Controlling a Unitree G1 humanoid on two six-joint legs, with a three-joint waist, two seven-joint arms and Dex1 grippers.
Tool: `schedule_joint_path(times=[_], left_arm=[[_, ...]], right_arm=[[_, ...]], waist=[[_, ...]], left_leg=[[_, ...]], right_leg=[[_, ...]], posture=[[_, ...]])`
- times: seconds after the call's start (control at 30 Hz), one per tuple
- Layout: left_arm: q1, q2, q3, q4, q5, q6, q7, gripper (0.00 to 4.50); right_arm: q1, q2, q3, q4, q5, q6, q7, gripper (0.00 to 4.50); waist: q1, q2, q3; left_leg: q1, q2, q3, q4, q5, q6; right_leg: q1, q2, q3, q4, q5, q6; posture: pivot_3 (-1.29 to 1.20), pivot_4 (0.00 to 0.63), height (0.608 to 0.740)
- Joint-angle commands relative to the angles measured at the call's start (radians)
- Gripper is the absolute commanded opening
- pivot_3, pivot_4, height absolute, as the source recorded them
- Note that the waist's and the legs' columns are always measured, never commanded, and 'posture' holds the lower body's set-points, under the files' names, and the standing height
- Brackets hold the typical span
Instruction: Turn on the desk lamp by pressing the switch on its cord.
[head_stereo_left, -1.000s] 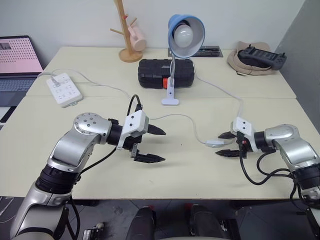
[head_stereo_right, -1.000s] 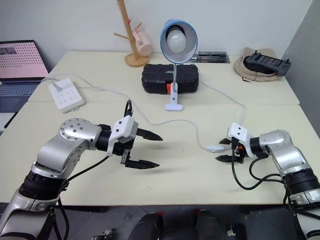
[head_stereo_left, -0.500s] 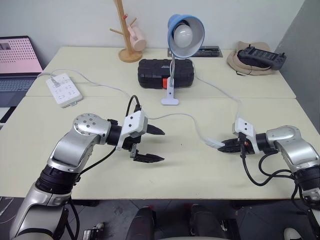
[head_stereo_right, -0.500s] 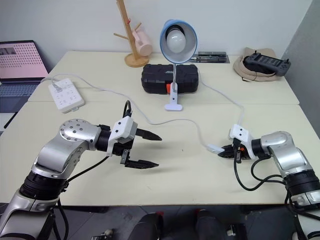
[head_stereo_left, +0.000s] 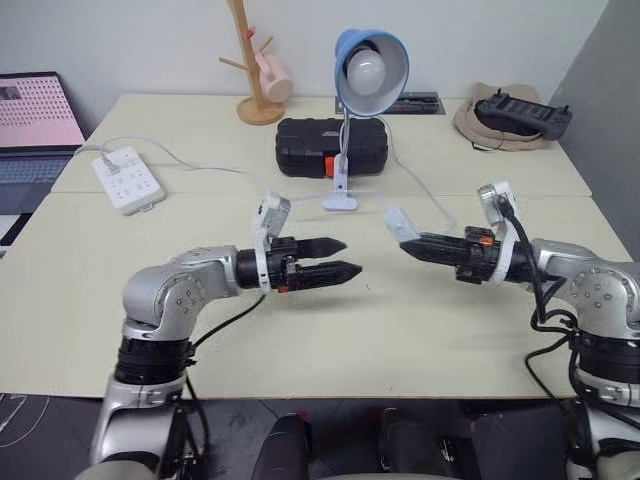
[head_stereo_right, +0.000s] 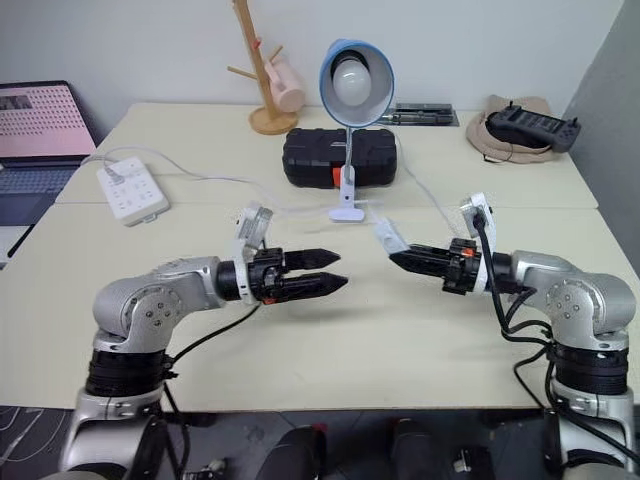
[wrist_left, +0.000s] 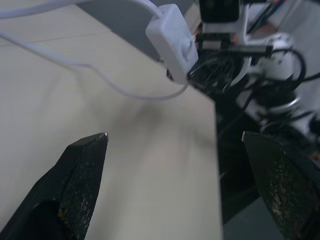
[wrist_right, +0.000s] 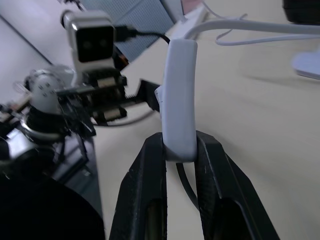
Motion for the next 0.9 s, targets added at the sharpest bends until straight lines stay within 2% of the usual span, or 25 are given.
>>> schedule_joint_path(times=[0.03, 0.27, 0.7, 0.77, 0.8, 0.9], left_arm=[[-0.028, -0.094, 0.109, 0.002, -0.162, 0.091, 0.133, 4.5], [-0.073, -0.192, 0.176, 0.046, -0.29, 0.118, 0.266, 4.5], [-0.074, -0.223, 0.112, 0.06, -0.288, 0.08, 0.267, 4.5], [-0.08, -0.223, 0.107, 0.068, -0.288, 0.071, 0.263, 4.13], [-0.083, -0.223, 0.106, 0.072, -0.287, 0.067, 0.261, 4.09], [-0.087, -0.228, 0.106, 0.081, -0.289, 0.057, 0.257, 3.35]], right_arm=[[-0.05, 0.024, -0.108, -0.039, 0.148, 0.114, -0.114, 0.4], [-0.054, 0.015, -0.129, -0.038, 0.249, 0.17, -0.195, 0.4], [-0.034, 0.001, -0.117, -0.076, 0.442, 0.185, -0.308, 0.4], [-0.03, -0.003, -0.109, -0.081, 0.472, 0.179, -0.329, 0.4], [-0.029, -0.004, -0.106, -0.083, 0.485, 0.176, -0.338, 0.4], [-0.022, -0.011, -0.096, -0.087, 0.522, 0.164, -0.365, 0.4]], waist=[[0.001, 0.0, 0.0], [0.0, 0.0, 0.0], [0.0, 0.0, 0.0], [0.0, 0.0, 0.0], [0.0, 0.0, 0.0], [0.0, 0.0, 0.0]], left_leg=[[0.0, -0.001, 0.0, 0.0, 0.0, 0.0], [0.0, -0.003, 0.001, 0.0, 0.0, 0.0], [0.0, -0.004, 0.004, -0.001, 0.0, 0.0], [0.0, -0.004, 0.004, -0.001, 0.0, 0.0], [0.0, -0.004, 0.004, -0.001, 0.0, 0.0], [0.0, -0.004, 0.004, -0.001, 0.0, 0.0]], right_leg=[[0.0, -0.001, 0.0, 0.0, 0.0, 0.0], [0.0, -0.001, 0.0, 0.0, 0.0, 0.0], [0.0, 0.001, 0.001, -0.001, 0.0, 0.0], [0.0, 0.001, 0.001, -0.001, 0.0, 0.0], [0.0, 0.001, 0.001, -0.001, 0.0, 0.0], [0.0, 0.001, 0.001, -0.002, 0.0, 0.0]], posture=[[0.0, 0.15, 0.74], [0.0, 0.15, 0.74], [0.0, 0.15, 0.74], [0.0, 0.15, 0.74], [0.0, 0.15, 0.74], [0.0, 0.15, 0.74]])
